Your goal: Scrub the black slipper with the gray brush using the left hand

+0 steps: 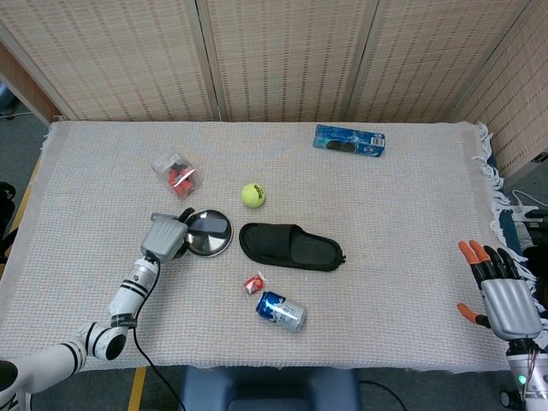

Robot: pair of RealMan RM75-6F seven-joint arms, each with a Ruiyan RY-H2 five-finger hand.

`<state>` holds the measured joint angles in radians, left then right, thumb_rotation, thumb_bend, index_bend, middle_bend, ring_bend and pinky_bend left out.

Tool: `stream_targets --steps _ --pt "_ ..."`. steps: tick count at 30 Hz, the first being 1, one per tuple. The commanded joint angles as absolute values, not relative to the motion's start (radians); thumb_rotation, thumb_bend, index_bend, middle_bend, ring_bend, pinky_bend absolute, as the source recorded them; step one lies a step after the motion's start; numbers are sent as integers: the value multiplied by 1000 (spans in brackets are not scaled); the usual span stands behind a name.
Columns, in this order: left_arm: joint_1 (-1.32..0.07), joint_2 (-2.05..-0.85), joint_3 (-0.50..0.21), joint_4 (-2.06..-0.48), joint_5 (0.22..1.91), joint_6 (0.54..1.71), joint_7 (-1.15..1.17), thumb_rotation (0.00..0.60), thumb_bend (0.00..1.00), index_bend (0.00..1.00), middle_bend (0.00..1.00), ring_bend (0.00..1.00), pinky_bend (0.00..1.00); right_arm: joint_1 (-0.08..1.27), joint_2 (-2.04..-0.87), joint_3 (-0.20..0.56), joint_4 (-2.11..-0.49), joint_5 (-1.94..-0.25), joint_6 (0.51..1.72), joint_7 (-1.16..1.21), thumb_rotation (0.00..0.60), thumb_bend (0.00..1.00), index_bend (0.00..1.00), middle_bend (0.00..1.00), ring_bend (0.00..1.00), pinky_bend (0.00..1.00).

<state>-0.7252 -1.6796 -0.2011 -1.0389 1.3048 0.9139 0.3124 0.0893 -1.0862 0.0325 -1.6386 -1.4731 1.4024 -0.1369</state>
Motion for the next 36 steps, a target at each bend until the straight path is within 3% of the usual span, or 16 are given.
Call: stream_targets --steps 1,9,18,30,36 --pt "-750 -1715 -201 -989 1299 901 316 600 391 165 151 553 1000 89 -1084 32 -1640 -1471 1401 -136 600 69 0 0 0 0" --pt "-779 -1771 -187 -891 1303 893 315 600 388 169 182 558 1000 89 -1078 33 -1645 -1460 1394 -137 600 69 0 0 0 0" --pt "-805 -1828 -170 -800 1334 913 297 600 391 247 245 567 1000 90 -1070 31 -1654 -1452 1385 -135 600 69 0 0 0 0" --pt "-820 -1869 -162 -715 1345 914 268 600 389 282 254 568 1000 90 -1062 30 -1662 -1442 1375 -135 600 69 0 0 0 0" --pt "-820 -1886 -156 -678 1355 930 253 600 390 374 335 584 1000 93 -1061 29 -1664 -1439 1369 -137 600 69 0 0 0 0"
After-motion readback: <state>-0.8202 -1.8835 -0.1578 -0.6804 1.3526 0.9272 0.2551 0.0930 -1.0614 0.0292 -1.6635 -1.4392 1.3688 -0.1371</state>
